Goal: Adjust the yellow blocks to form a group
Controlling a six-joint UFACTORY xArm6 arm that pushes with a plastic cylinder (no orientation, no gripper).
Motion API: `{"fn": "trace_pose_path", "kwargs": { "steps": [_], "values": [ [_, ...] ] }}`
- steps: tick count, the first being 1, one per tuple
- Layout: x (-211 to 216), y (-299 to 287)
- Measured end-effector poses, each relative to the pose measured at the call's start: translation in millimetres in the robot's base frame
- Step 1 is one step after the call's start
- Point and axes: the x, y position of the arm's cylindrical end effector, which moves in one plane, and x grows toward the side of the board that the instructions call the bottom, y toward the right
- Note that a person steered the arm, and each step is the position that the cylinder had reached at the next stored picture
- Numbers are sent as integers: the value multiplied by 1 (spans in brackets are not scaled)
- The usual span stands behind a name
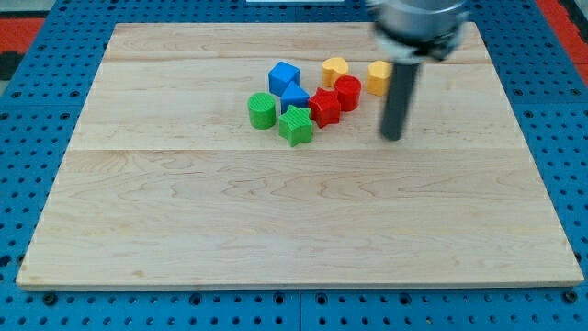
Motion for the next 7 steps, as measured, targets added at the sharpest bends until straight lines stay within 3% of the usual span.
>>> {"fn": "trace_pose_path", "kwargs": {
  "steps": [1, 3, 5, 6, 7],
  "values": [
    [-80, 53],
    [-79, -57],
    [-106, -92],
    [-142, -90],
    [-144, -131]
  ]
}}
